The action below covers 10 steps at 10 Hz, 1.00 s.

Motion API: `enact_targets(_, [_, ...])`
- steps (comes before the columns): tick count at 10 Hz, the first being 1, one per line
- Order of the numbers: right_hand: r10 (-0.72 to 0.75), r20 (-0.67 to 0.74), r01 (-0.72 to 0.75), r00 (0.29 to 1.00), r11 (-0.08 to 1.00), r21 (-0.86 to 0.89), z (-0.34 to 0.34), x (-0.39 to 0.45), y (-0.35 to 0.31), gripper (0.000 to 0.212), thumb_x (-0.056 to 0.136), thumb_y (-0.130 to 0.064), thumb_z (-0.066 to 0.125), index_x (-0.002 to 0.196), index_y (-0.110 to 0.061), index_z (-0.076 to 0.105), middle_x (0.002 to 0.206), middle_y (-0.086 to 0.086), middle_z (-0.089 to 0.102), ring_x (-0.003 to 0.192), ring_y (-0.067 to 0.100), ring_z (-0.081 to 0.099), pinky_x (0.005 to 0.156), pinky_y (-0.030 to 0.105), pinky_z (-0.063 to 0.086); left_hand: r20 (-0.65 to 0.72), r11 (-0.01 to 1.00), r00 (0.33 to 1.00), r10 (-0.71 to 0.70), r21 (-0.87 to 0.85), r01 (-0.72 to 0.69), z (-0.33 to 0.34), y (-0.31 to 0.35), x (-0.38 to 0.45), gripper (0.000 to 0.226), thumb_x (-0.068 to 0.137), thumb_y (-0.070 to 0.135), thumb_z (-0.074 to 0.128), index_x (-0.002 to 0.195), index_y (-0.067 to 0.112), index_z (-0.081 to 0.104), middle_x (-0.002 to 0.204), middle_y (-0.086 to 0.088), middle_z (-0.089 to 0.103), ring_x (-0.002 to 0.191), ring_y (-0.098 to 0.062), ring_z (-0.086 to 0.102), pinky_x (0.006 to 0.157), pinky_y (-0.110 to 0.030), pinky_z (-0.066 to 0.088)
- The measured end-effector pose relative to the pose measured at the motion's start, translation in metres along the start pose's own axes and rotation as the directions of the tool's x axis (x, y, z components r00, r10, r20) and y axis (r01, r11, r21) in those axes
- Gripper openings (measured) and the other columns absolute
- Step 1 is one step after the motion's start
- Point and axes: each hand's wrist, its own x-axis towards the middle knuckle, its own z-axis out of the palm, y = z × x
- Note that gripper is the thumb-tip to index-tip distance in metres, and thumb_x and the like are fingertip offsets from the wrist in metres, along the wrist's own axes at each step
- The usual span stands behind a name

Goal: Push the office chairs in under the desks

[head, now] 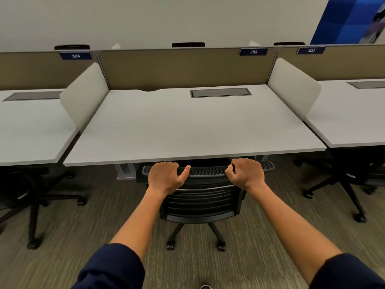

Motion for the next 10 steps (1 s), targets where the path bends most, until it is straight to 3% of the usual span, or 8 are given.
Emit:
enact_targets(1, [0.003, 0.022, -0.004, 1.0, 1.0, 0.018, 0.008, 0.028, 0.008, 0.046, 0.079, -0.048, 0.02, 0.052, -0.016, 0.04, 0.045, -0.001, 0.039, 0.042, 0.022, 0.038, 0.044, 0.023, 0.022, 0.023, 1.0, 1.0, -0.014, -0.006, 0.015, 0.008, -0.003, 0.027, 0.072, 0.095, 0.07, 0.025, 0.057, 0.014, 0.052, 0.052, 0.0, 0.052, 0.048, -0.019, 0.049, 0.044, -0.029, 0.023])
enact_targets(2, [0.001, 0.029, -0.002, 1.0, 0.999, 0.047, 0.017, 0.054, 0.017, 0.051, 0.079, -0.05, 0.018, 0.056, -0.015, 0.045, 0.049, 0.0, 0.045, 0.045, 0.022, 0.042, 0.045, 0.024, 0.024, 0.032, 1.0, 0.999, -0.012, 0.012, 0.011, 0.015, -0.007, 0.053, 0.071, 0.097, 0.068, 0.029, 0.06, 0.013, 0.054, 0.055, 0.0, 0.053, 0.051, -0.02, 0.05, 0.047, -0.03, 0.023])
enact_targets(4, [-0.008, 0.033, 0.006, 0.999, 0.998, 0.064, 0.029, 0.098, 0.026, 0.057, 0.081, -0.051, 0.017, 0.058, -0.011, 0.05, 0.052, 0.005, 0.051, 0.048, 0.025, 0.048, 0.046, 0.027, 0.03, 0.051, 0.999, 0.998, -0.033, 0.003, 0.032, 0.027, -0.016, 0.1, 0.078, 0.091, 0.074, 0.017, 0.063, 0.013, 0.055, 0.059, 0.0, 0.056, 0.055, -0.02, 0.053, 0.051, -0.032, 0.029])
enact_targets(5, [-0.012, 0.055, 0.01, 0.998, 0.999, 0.04, 0.033, 0.109, 0.028, 0.052, 0.085, -0.048, 0.027, 0.059, -0.01, 0.053, 0.053, 0.005, 0.052, 0.049, 0.027, 0.051, 0.047, 0.029, 0.037, 0.049, 0.999, 0.998, -0.046, 0.019, 0.046, 0.033, -0.019, 0.112, 0.079, 0.088, 0.076, 0.013, 0.06, 0.014, 0.054, 0.056, 0.001, 0.054, 0.053, -0.019, 0.052, 0.05, -0.031, 0.031])
enact_targets(7, [-0.023, 0.07, 0.02, 0.997, 0.999, 0.041, 0.036, 0.108, 0.031, 0.054, 0.085, -0.047, 0.026, 0.061, -0.011, 0.057, 0.054, 0.004, 0.057, 0.048, 0.025, 0.053, 0.046, 0.029, 0.042, 0.095, 0.996, 0.993, -0.07, 0.061, 0.065, 0.034, -0.019, 0.112, 0.081, 0.089, 0.076, 0.013, 0.059, 0.014, 0.056, 0.056, 0.001, 0.055, 0.052, -0.019, 0.052, 0.049, -0.031, 0.037])
enact_targets(8, [-0.033, 0.049, 0.031, 0.998, 0.999, 0.03, 0.034, 0.111, 0.028, 0.06, 0.085, -0.051, 0.019, 0.063, -0.011, 0.058, 0.057, 0.005, 0.059, 0.05, 0.025, 0.053, 0.047, 0.03, 0.043, 0.124, 0.997, 0.99, -0.072, 0.004, 0.072, 0.03, -0.023, 0.116, 0.085, 0.088, 0.079, 0.013, 0.071, 0.013, 0.063, 0.067, -0.001, 0.063, 0.064, -0.022, 0.061, 0.061, -0.035, 0.049])
enact_targets(9, [-0.032, 0.025, 0.031, 0.999, 0.998, 0.047, 0.03, 0.108, 0.021, 0.064, 0.09, -0.054, 0.023, 0.083, -0.011, 0.069, 0.074, 0.008, 0.07, 0.063, 0.027, 0.062, 0.057, 0.033, 0.049, 0.146, 0.997, 0.987, -0.067, -0.032, 0.073, 0.02, -0.022, 0.105, 0.079, 0.094, 0.074, 0.025, 0.116, 0.011, 0.067, 0.116, -0.007, 0.07, 0.112, -0.028, 0.063, 0.102, -0.044, 0.046])
enact_targets(10, [-0.06, 0.033, 0.059, 0.998, 0.997, 0.041, 0.031, 0.112, 0.006, 0.063, 0.097, -0.059, 0.037, 0.127, -0.01, 0.063, 0.117, 0.012, 0.071, 0.107, 0.032, 0.066, 0.085, 0.043, 0.054, 0.122, 0.992, 0.984, -0.127, -0.007, 0.129, 0.019, -0.026, 0.09, 0.083, 0.095, 0.073, 0.028, 0.15, 0.012, 0.041, 0.159, -0.011, 0.04, 0.151, -0.029, 0.027, 0.125, -0.051, 0.018])
